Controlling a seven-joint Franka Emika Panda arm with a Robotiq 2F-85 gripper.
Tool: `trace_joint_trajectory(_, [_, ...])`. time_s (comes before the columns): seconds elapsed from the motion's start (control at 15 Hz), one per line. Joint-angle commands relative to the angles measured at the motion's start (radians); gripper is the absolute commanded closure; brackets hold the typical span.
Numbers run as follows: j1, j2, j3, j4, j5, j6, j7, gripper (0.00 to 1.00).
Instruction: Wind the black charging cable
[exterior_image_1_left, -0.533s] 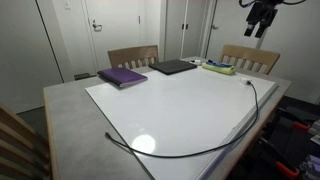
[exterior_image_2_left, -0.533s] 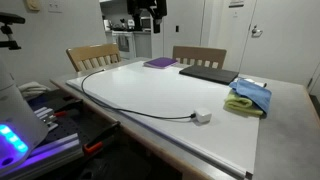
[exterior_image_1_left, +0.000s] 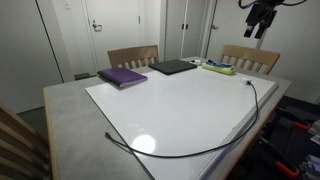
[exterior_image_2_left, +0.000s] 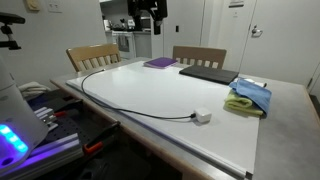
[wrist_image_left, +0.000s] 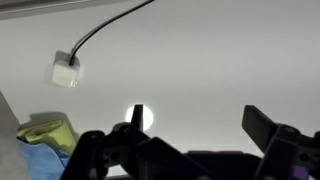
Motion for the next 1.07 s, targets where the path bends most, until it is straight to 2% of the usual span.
trace_joint_trajectory(0.0, [-0.006, 0.098, -0.012, 0.043, 0.021, 0.045, -0.046, 0.0])
trace_joint_trajectory(0.6, [-0.01, 0.334, -0.052, 0.159, 0.082, 0.168, -0.151, 0.0])
trace_joint_trajectory(0.8, [-0.026, 0.407, -0.076, 0.204, 0.136, 0.191, -0.212, 0.0])
trace_joint_trajectory(1.0, [-0.055, 0.484, -0.103, 0.259, 0.255, 0.19, -0.322, 0.0])
